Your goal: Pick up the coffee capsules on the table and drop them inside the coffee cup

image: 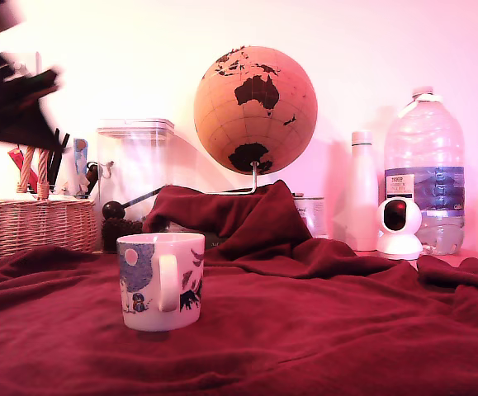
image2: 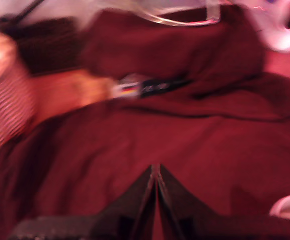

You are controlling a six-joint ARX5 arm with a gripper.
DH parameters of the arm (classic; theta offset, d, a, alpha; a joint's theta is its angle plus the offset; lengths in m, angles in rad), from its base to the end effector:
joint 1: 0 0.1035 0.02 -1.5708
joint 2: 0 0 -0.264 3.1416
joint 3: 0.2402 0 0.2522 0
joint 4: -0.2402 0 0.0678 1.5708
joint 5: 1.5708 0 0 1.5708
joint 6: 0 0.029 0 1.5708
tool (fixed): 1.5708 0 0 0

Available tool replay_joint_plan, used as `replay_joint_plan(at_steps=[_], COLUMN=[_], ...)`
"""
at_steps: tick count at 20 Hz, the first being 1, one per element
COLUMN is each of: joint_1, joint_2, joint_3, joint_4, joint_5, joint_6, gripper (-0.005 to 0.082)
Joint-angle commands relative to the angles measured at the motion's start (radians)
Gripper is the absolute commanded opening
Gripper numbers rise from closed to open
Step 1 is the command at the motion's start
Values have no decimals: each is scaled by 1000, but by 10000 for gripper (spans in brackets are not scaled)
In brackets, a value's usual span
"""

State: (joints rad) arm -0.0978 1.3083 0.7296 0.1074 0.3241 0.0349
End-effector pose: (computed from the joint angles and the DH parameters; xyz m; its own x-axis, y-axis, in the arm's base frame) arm 0.2721 -0.0360 0.2314 0.8095 -0.3994 -0.4304 0.3905 0.9136 -0.1134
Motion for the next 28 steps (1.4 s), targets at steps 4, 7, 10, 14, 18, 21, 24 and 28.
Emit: replay_joint_plan(at_steps=[4, 7, 10, 14, 18, 21, 24, 28], joint_1=[89, 119, 122, 121, 116, 101, 70, 7], joint_2=[-26, -67, -127, -209, -310, -385, -443, -501], joint_3=[-166, -278, -378, -494, -613, -669, -698, -707], joint_4=[131, 223, 285, 330, 388, 388, 366, 296], joint_5=[6, 6, 7, 1, -20, -19, -22, -98], joint_6=[-32, -63, -101, -124, -196, -209, -240, -245], gripper=[-19, -19, -19, -19, -19, -19, -19, -19])
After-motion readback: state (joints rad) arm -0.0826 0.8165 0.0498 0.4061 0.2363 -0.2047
